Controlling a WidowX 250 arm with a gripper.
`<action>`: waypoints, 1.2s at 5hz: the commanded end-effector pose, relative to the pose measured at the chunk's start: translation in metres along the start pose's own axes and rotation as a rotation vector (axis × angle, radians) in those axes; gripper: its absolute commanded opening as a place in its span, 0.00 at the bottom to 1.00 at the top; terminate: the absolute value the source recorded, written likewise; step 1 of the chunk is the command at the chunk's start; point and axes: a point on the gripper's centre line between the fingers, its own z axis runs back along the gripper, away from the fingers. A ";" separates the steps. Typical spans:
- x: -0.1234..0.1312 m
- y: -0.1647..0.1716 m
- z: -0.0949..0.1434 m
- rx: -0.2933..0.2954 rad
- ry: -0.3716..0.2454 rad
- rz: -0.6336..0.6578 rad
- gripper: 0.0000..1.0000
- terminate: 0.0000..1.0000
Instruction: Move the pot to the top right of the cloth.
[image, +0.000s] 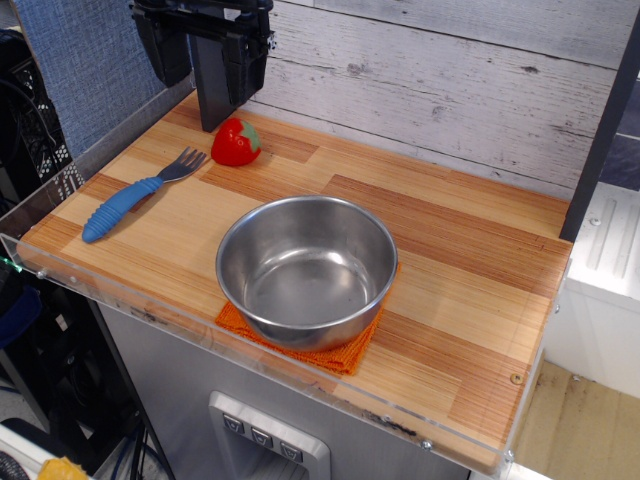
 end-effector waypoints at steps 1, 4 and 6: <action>0.000 0.000 0.000 0.000 0.000 0.000 1.00 0.00; -0.048 -0.069 -0.032 0.010 0.018 -0.146 1.00 0.00; -0.070 -0.100 -0.024 -0.016 -0.023 -0.256 1.00 0.00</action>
